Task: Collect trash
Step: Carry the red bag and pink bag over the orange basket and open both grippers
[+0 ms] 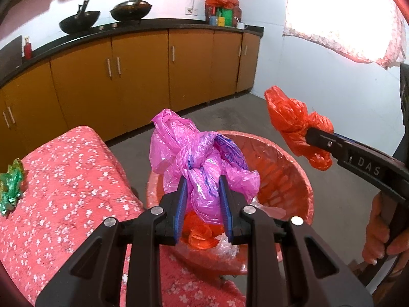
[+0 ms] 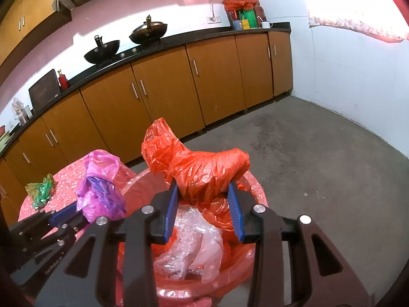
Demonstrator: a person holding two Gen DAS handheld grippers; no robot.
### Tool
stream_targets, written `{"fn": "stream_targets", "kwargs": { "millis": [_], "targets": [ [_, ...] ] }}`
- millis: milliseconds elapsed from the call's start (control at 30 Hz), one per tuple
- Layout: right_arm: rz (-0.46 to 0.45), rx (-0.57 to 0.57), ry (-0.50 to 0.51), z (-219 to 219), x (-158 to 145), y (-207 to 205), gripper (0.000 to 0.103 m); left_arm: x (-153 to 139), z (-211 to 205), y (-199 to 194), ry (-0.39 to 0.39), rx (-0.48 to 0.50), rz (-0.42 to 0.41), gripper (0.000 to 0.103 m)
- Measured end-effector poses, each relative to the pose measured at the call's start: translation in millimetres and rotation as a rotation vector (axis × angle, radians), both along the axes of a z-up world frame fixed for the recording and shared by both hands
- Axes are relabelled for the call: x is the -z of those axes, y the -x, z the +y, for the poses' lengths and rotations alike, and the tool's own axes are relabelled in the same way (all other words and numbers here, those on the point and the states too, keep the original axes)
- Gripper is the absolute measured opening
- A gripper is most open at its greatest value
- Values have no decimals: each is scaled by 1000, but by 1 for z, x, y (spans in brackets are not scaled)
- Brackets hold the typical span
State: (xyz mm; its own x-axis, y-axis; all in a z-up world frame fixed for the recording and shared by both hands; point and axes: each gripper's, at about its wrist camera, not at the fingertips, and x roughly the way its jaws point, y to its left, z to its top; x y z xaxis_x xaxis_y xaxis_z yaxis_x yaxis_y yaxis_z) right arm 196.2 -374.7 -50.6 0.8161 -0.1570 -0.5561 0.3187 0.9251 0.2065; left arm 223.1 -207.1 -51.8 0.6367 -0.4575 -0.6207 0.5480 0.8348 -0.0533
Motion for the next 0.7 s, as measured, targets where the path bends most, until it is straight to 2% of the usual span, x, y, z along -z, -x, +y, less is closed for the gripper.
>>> {"fn": "stream_targets", "kwargs": {
  "millis": [267,433,600,700],
  "targets": [
    [9,5,-14,-4,8,-12,37,12,-12,-8,-14,29,18,27],
    [12,-12,-39,-6,14,-15,42,18,-16,-10,-23,43,25,31],
    [15,-17,-50,-7,17,-15,45,21,-16,-13,-20,42,43,41],
    [12,-11,-53,-9,17,-13,45,21,-13,-13,-15,32,48,41]
  ]
}}
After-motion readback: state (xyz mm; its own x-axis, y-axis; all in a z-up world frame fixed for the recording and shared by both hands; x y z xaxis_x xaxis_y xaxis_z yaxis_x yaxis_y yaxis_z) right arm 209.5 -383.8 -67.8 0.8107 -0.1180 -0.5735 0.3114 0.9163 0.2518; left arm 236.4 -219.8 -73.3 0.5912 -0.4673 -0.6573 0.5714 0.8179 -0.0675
